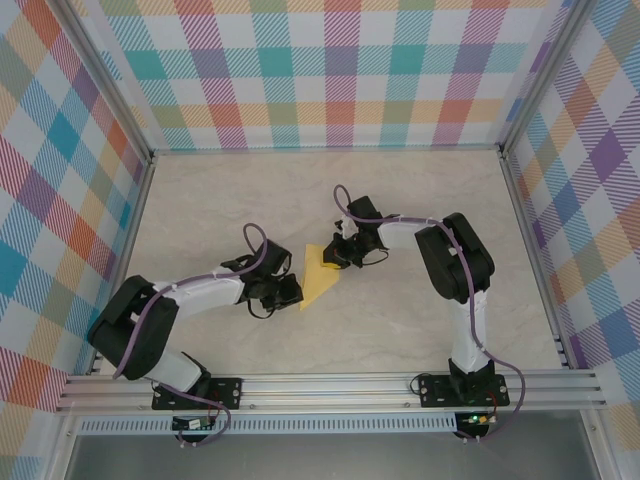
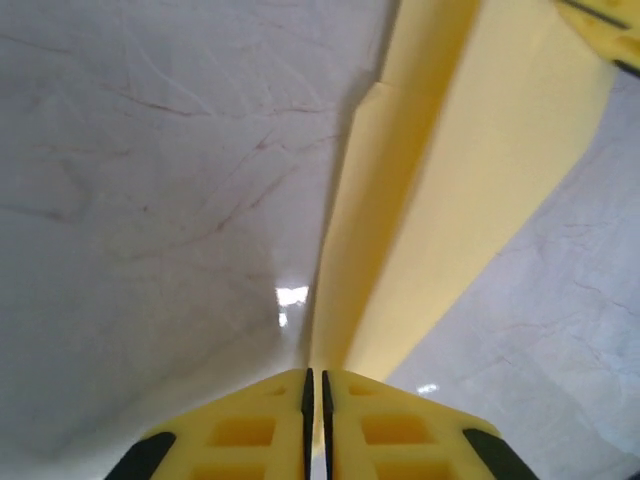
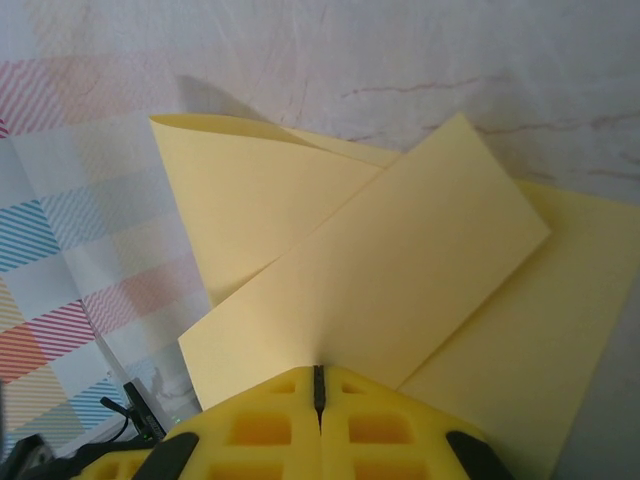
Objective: Fold a paper plane with a square sheet of paper (pick it up from the middle)
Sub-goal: Fourth fold the wing at the center of the table.
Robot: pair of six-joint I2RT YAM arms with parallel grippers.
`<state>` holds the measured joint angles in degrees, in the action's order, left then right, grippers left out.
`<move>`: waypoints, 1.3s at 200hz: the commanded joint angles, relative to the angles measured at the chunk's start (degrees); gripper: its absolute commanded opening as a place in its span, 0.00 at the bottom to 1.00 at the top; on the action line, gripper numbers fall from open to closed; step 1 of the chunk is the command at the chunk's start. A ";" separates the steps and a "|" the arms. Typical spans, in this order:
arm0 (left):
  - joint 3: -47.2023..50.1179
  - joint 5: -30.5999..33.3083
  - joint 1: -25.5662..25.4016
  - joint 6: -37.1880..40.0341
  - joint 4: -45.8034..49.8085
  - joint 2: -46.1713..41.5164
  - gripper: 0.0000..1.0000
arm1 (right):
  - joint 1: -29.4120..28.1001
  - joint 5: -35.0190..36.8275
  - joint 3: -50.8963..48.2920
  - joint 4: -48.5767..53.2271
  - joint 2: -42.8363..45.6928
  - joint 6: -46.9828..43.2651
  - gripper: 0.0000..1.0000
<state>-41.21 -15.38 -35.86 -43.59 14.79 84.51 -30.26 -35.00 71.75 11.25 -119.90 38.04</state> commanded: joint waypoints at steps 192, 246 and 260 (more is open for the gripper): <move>11.94 -1.17 -5.34 -8.76 -2.53 -4.59 0.21 | 0.20 9.12 -2.05 8.21 -1.64 -1.92 0.03; 5.81 3.06 -5.27 -9.44 -1.93 -12.84 0.26 | 0.17 8.40 -3.37 6.80 -1.37 -1.22 0.04; 2.61 1.90 -5.27 -9.27 -4.15 -10.38 0.26 | 0.16 8.03 -3.24 6.64 -1.79 -1.20 0.04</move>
<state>-33.12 -13.78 -40.53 -53.28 12.75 72.42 -30.37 -33.50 71.35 11.60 -119.39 37.01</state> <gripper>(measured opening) 0.257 0.046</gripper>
